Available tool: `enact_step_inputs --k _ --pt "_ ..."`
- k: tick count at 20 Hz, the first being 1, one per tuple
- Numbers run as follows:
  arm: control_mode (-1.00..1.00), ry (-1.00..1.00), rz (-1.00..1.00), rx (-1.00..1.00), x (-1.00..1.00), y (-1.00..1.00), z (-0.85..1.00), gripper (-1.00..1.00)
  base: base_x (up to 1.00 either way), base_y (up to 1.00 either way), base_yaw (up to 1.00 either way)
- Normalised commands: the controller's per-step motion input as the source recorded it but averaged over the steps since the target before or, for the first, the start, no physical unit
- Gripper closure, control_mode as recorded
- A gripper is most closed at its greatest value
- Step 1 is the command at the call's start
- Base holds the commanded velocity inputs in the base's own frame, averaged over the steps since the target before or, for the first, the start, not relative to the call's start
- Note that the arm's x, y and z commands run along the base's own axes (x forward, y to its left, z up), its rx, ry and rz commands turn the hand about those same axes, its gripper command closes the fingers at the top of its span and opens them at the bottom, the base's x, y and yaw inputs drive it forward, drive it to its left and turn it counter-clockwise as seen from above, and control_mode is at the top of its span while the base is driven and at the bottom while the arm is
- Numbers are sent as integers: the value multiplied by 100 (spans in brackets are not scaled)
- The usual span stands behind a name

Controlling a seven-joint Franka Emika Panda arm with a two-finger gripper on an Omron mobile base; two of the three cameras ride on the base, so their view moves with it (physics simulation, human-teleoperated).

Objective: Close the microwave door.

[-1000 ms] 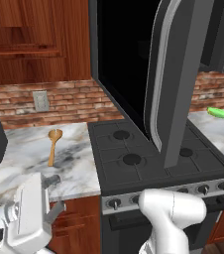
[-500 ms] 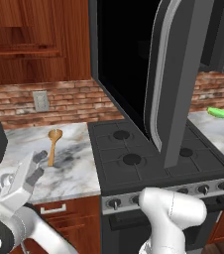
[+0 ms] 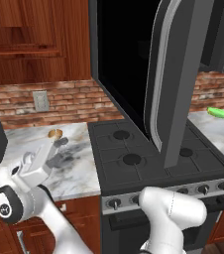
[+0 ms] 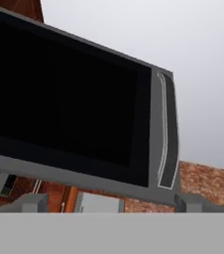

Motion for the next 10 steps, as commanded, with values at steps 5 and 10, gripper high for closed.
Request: enact_step_inputs --k 5,10 --pt "-100 -13 -2 19 -2 -40 34 -100 0 0 0" --pt "-100 -2 2 2 44 -18 15 -100 0 0 0"
